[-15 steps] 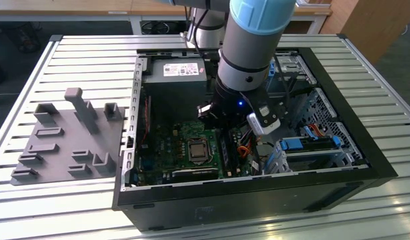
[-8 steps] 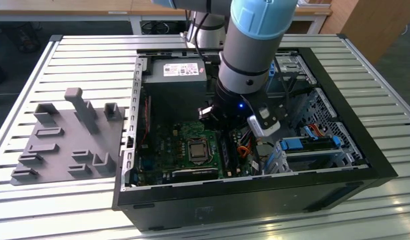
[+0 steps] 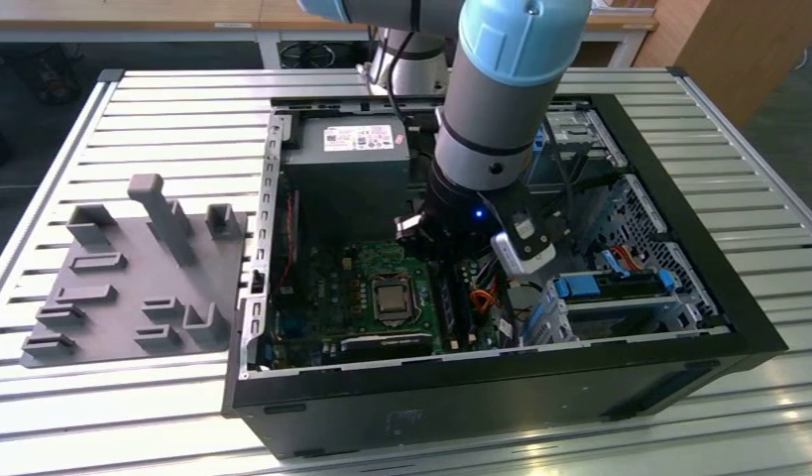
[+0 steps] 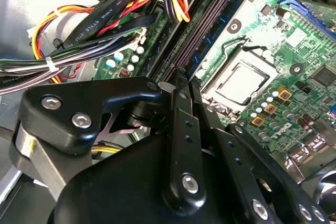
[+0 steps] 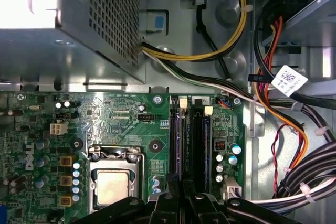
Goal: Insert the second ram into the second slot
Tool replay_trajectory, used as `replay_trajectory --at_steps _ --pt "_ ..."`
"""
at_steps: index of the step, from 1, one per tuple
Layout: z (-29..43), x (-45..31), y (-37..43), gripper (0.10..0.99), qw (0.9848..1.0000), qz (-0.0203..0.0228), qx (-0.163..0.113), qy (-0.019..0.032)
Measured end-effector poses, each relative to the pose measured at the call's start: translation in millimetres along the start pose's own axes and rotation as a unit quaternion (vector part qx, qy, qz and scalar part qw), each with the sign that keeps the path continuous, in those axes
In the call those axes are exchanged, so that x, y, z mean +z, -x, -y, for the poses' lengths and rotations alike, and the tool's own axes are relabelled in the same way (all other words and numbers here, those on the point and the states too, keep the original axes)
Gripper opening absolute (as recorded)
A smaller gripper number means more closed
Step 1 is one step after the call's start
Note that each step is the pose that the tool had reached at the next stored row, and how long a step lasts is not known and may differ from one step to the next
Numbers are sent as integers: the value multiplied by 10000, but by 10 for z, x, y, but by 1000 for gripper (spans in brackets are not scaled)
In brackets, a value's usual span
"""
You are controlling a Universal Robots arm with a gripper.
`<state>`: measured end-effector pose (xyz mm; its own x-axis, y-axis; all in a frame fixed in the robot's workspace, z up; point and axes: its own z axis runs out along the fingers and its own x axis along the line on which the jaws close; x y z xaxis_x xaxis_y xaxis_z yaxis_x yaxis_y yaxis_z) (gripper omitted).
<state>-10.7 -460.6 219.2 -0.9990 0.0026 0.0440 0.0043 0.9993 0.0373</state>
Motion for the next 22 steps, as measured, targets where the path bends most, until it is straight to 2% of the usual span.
replay_trajectory --at_steps 12,18,22 --pt "1 1 1 137 10000 0 1 1" --pt "1 0 11 137 9999 4 101 -11" --pt "1 0 14 137 9999 5 118 -59"
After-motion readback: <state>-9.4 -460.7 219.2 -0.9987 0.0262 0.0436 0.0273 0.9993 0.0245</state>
